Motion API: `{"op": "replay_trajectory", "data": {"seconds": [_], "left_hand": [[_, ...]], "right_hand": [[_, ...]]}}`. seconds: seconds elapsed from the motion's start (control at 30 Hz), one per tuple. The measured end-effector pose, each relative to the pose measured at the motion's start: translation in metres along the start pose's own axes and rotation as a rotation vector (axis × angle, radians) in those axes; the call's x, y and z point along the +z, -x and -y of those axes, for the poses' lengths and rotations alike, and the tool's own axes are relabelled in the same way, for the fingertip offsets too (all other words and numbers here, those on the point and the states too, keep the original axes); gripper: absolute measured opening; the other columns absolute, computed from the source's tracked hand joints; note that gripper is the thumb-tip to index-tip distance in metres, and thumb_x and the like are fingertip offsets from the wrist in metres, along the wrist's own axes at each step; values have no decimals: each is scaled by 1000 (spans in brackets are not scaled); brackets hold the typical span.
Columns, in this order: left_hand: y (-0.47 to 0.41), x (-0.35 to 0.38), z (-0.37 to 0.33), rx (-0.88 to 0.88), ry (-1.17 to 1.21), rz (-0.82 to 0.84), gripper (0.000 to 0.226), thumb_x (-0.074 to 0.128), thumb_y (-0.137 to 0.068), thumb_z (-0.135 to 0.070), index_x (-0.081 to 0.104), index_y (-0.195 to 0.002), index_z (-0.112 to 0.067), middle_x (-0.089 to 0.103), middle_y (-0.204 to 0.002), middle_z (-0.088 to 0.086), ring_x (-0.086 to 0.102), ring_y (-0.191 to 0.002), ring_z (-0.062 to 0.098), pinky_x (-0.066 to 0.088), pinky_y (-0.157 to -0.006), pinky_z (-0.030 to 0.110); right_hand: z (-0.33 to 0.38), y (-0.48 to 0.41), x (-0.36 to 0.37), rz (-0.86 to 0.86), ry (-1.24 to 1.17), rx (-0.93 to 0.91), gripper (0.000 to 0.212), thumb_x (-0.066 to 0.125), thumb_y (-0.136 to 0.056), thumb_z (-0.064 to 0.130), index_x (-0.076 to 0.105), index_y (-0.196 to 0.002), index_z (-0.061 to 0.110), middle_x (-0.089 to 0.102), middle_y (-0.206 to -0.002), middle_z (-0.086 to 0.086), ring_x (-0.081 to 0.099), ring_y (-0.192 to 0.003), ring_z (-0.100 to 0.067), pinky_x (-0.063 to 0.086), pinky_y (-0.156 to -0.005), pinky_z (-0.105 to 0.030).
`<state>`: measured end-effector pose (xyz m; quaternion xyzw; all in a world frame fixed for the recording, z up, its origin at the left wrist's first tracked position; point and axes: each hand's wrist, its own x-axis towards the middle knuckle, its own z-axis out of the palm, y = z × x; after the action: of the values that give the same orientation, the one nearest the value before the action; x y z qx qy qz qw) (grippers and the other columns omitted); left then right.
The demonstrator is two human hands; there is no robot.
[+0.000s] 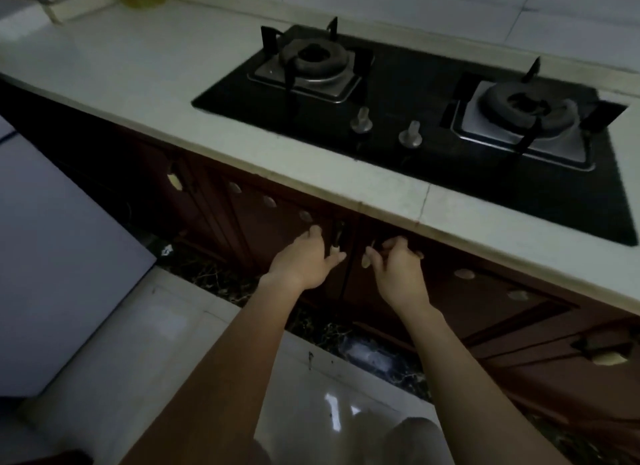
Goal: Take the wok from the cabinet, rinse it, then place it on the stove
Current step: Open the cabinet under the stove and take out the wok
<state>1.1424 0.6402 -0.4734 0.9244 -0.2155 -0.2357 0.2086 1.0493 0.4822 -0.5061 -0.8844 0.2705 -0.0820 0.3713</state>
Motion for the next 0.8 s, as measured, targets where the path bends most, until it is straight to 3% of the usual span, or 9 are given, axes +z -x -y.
{"op": "replay_trajectory", "data": {"seconds": [0.13, 0.2, 0.3, 0.4, 0.5, 0.6, 0.8], "left_hand": [[-41, 48, 18, 102, 145, -220, 65, 53, -95, -59, 40, -136, -9, 56, -133, 14, 59, -117, 30, 54, -92, 48], [-53, 66, 25, 183, 200, -362, 59, 51, -95, -61, 44, -126, -11, 62, -118, 10, 65, -102, 26, 58, -81, 46], [-64, 86, 32, 368, 199, -545, 38, 52, -99, -50, 49, -114, -15, 63, -100, 0, 64, -84, 13, 55, -66, 31], [-72, 99, 31, 502, 239, -669, 19, 49, -105, -36, 52, -104, -17, 60, -88, -7, 60, -73, 4, 44, -58, 18], [-78, 112, 29, 512, 307, -685, 21, 41, -107, -35, 50, -111, -16, 64, -78, -7, 63, -63, 3, 46, -51, 19], [-74, 121, 29, 510, 465, -636, 22, 37, -109, -34, 47, -113, -15, 53, -67, -8, 50, -47, 3, 37, -43, 19], [-50, 124, 42, 519, 510, -660, 19, 37, -109, -31, 47, -106, -15, 44, -59, -9, 41, -46, 5, 34, -43, 19]], "right_hand": [[-26, -10, 36, -274, -106, -182, 31, 66, -96, 30, 61, -112, 3, 68, -86, 3, 69, -81, -14, 45, -67, -14], [-36, -14, 49, -377, -132, -276, 30, 68, -95, 31, 64, -107, 4, 69, -85, 3, 67, -78, -10, 45, -68, -10], [-52, -21, 58, -425, -135, -402, 30, 69, -94, 34, 68, -107, 7, 67, -90, 8, 65, -81, -2, 46, -70, -1], [-66, -26, 63, -410, -147, -510, 28, 66, -95, 33, 70, -108, 8, 70, -91, 11, 67, -80, 2, 51, -72, -6], [-69, -28, 69, -392, -194, -529, 28, 59, -99, 34, 71, -110, 11, 73, -88, 8, 70, -79, 1, 55, -71, -12], [-67, -27, 71, -389, -226, -518, 24, 58, -101, 32, 70, -107, 12, 69, -83, 14, 69, -80, 2, 51, -67, -8], [-64, -23, 71, -371, -240, -478, 23, 56, -101, 34, 70, -107, 16, 68, -81, 15, 67, -79, 5, 53, -68, -11]]}}
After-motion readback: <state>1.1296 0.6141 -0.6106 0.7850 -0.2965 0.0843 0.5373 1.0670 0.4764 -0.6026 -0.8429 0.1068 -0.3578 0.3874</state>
